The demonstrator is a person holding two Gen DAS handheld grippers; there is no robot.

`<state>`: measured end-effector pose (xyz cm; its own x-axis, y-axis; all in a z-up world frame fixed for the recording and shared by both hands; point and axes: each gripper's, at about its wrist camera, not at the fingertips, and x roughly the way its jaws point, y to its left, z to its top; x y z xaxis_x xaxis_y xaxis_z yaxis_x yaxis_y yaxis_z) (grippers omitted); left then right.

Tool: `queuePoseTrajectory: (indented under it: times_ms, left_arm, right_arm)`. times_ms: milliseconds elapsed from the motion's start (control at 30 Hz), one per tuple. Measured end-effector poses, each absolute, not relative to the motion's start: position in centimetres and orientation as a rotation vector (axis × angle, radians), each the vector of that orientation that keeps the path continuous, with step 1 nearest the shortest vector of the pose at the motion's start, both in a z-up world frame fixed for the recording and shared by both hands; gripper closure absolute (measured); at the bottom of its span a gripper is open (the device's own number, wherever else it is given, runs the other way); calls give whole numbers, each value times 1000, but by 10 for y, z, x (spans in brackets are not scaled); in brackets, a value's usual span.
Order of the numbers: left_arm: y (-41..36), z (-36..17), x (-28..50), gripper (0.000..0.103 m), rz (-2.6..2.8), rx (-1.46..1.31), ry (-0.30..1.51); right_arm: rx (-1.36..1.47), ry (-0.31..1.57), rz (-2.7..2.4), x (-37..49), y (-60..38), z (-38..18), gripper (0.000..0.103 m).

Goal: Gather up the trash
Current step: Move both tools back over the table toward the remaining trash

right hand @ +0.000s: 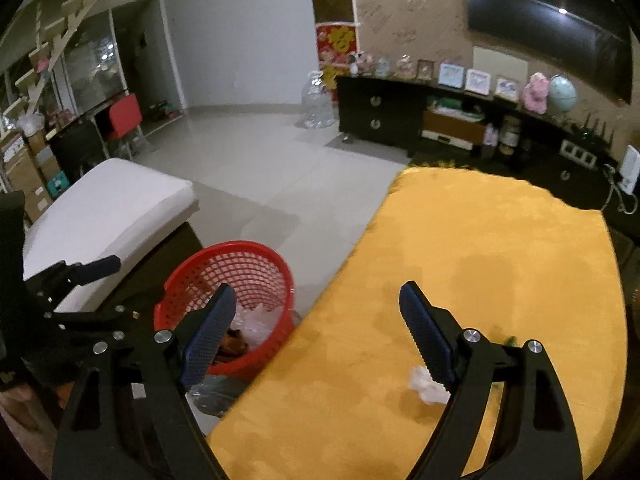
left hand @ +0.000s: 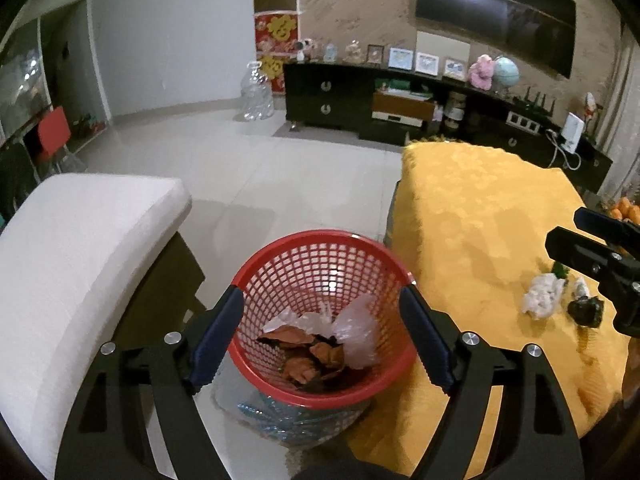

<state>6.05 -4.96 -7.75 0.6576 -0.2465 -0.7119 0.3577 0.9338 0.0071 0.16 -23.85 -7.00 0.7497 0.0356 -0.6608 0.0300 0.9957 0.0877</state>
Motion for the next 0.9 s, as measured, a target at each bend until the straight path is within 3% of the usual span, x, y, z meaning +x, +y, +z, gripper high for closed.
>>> queuePoseTrajectory:
  times_ms: [467, 900]
  left_arm:
    - [-88, -53, 21, 24, -435, 187, 722]
    - [-151, -76, 11, 23, -541, 255, 758]
  right_arm:
    - [114, 665, -194, -77, -311, -56, 22]
    - [203, 693, -399, -129, -396, -93, 22]
